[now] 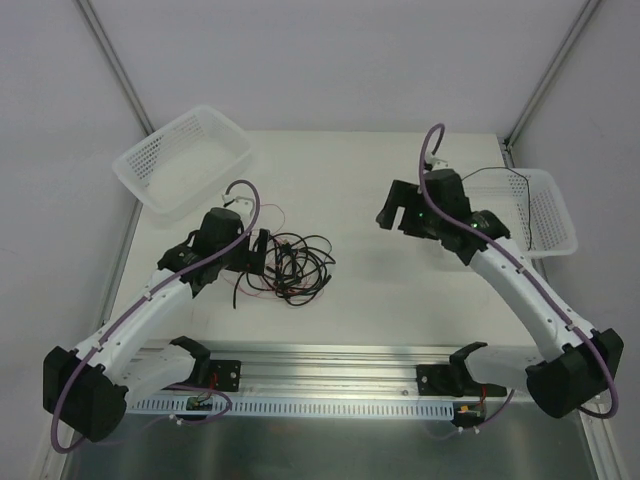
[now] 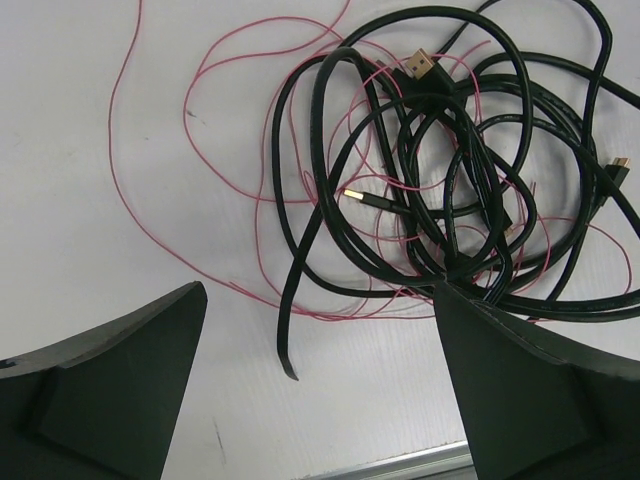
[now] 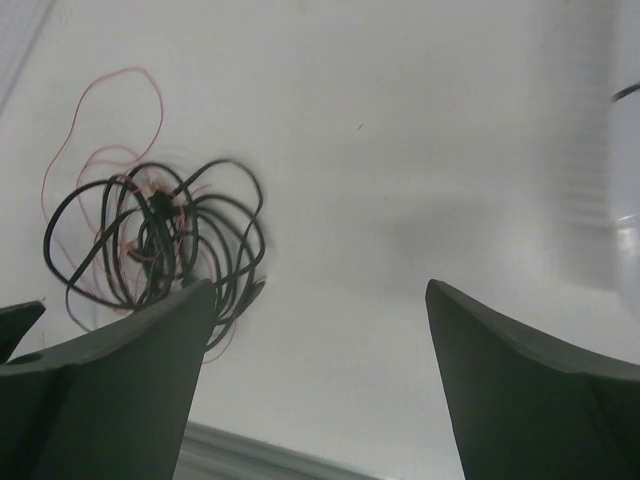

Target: Untangle the cables

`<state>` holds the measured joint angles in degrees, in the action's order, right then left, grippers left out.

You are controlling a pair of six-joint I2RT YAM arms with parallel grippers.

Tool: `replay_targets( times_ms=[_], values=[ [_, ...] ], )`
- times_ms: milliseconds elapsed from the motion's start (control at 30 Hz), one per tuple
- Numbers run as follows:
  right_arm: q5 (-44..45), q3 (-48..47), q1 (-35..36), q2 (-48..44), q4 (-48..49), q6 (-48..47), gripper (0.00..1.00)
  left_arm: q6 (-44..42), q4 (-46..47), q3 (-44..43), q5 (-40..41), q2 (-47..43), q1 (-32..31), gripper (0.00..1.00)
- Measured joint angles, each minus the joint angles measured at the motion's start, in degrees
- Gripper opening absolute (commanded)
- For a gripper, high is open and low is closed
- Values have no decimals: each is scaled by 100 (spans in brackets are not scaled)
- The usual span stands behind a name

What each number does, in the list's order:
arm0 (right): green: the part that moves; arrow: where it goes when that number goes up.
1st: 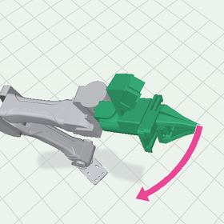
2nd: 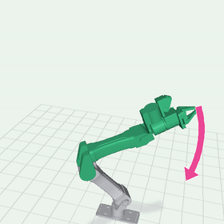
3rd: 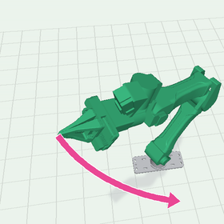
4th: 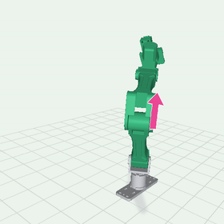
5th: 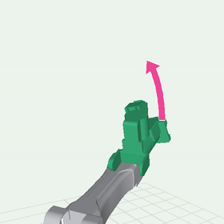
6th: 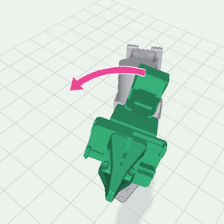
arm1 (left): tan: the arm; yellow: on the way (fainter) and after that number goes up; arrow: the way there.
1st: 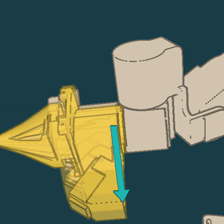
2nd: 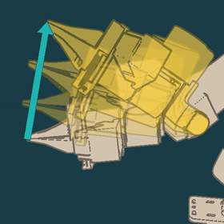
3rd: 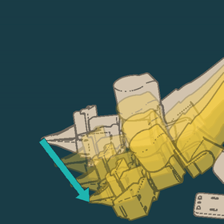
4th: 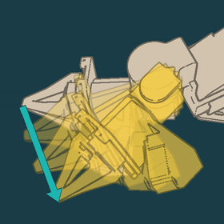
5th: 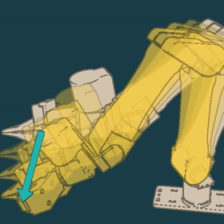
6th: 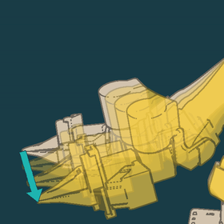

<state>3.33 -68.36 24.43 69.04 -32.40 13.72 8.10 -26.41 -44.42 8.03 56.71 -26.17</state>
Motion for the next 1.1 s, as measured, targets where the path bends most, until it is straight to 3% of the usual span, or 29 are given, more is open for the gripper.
replay_targets(
  times_ms=[267,533,833,1033,1100],
  values=[
    [1058,992,2258,350,833,1775,89,199,-4,-4,-31,555,0,98],
    [1784,896,2918,1620,1593,2981,82,439,-4,-35,2,1119,0,97],
    [1851,636,3222,2551,1965,3536,61,651,2,-234,144,1729,0,91],
    [1825,610,3224,2728,2063,3630,37,802,42,-411,162,2260,4,86],
    [1825,610,3239,2728,2085,3617,20,815,42,-417,166,2341,4,84]
  ],
)
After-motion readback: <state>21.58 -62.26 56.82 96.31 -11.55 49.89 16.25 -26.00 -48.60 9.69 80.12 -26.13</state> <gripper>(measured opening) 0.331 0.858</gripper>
